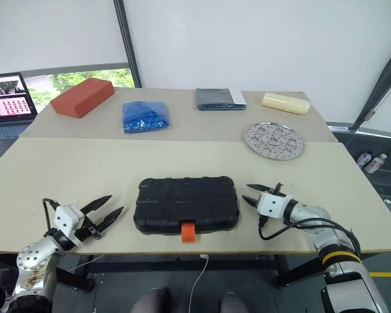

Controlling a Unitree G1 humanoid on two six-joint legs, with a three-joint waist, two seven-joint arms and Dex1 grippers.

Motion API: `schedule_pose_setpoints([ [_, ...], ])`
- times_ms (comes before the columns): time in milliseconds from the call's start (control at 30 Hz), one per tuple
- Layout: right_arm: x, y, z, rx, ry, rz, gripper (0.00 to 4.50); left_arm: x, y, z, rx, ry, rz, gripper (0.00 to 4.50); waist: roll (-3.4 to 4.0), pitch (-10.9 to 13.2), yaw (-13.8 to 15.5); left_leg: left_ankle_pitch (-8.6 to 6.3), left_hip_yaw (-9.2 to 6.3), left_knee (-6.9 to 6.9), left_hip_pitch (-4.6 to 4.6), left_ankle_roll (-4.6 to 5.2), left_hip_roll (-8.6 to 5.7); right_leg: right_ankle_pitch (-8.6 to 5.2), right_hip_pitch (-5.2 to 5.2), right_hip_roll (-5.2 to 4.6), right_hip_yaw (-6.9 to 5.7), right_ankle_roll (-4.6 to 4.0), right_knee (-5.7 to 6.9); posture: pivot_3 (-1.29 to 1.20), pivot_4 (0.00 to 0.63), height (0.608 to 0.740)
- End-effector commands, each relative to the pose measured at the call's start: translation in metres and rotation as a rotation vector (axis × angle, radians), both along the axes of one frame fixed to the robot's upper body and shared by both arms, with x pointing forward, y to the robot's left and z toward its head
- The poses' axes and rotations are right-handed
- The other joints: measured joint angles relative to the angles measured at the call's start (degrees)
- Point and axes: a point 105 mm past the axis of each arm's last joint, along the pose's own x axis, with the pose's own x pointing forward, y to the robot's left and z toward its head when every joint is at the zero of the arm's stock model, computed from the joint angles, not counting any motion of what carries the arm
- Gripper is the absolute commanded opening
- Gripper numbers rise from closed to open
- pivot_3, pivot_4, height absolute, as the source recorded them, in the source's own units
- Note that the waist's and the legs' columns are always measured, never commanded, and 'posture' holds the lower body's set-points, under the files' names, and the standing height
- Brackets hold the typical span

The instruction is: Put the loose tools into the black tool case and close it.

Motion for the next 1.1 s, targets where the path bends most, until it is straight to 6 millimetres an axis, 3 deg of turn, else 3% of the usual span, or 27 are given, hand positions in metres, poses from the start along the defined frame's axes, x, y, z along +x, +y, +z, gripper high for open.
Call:
schedule_pose_setpoints([
  [33, -0.012, -0.016, 0.021, 0.084, 0.032, 0.009, 2.47, 0.002, 0.009, 0.018, -0.026, -0.014, -0.007, 3.40, 0.00, 0.00, 0.00, 0.11, 0.00, 0.00, 0.02, 0.18, 0.00, 0.01, 0.05, 0.00, 0.00, 0.01, 0.00, 0.00, 0.150, 0.740],
  [133, -0.037, -0.017, 0.015, 0.186, 0.286, 0.071, 1.74, 0.017, -0.001, 0.030, -0.038, 0.019, -0.054, 3.53, -0.01, 0.01, 0.60, 0.19, -0.02, -0.06, 0.01, 0.40, 0.00, 0.13, 0.14, 0.00, -0.02, 0.36, -0.07, 0.00, 0.150, 0.740],
  [233, -0.069, -0.006, 0.006, 0.168, 0.496, 0.164, 0.71, 0.041, -0.011, 0.042, -0.048, 0.050, -0.061, 2.89, -0.01, 0.00, 0.88, 0.18, -0.06, -0.03, 0.02, 0.41, 0.00, 0.14, 0.18, 0.02, -0.04, 0.40, -0.05, 0.00, 0.150, 0.740],
  [300, -0.088, 0.005, 0.001, 0.146, 0.597, 0.216, 0.00, 0.059, -0.024, 0.048, -0.039, 0.083, -0.096, 2.08, -0.01, 0.00, 1.13, 0.12, -0.07, 0.02, 0.01, 0.32, -0.01, 0.13, 0.17, 0.03, -0.04, 0.39, -0.04, 0.00, 0.150, 0.740],
  [467, -0.105, 0.039, -0.002, 0.150, 0.712, 0.283, 0.00, 0.092, -0.048, 0.042, 0.036, 0.198, -0.160, 0.10, -0.04, 0.00, 0.83, -0.04, -0.09, 0.16, 0.02, 0.04, -0.02, -0.13, 0.11, 0.09, 0.00, 0.44, -0.08, 0.00, 0.150, 0.740],
  [600, -0.094, 0.064, -0.001, 0.177, 0.712, 0.253, 0.00, 0.105, -0.062, 0.033, -0.048, 0.320, -0.205, 0.03, -0.18, 0.04, 0.51, -0.01, -0.14, 0.13, -0.05, 0.10, -0.01, 0.05, -0.01, 0.18, 0.02, 0.81, -0.07, 0.00, 0.150, 0.740],
  [767, -0.063, 0.062, -0.004, 0.147, 0.627, 0.155, 0.00, 0.086, -0.069, 0.014, -0.017, 0.427, -0.362, 0.03, -0.22, 0.06, 0.31, 0.19, -0.18, 0.12, -0.44, 0.42, -0.03, 0.10, -0.28, 0.20, 0.02, 0.77, -0.08, 0.00, 0.150, 0.740],
  [1000, -0.013, 0.054, 0.001, 0.188, 0.504, 0.045, 0.00, 0.079, -0.061, 0.016, -0.104, 0.385, -0.321, 0.03, -0.24, 0.08, 0.17, 0.19, -0.20, 0.17, -0.51, 0.42, -0.02, 0.23, -0.29, 0.18, -0.01, 0.64, -0.08, 0.00, 0.150, 0.740],
  [1100, -0.005, 0.054, 0.005, 0.201, 0.485, 0.056, 0.00, 0.084, -0.047, 0.034, -0.184, 0.319, -0.228, 0.03, -0.24, 0.08, 0.13, 0.20, -0.20, 0.19, -0.49, 0.42, -0.02, 0.26, -0.28, 0.18, -0.01, 0.68, -0.06, 0.00, 0.150, 0.740],
])
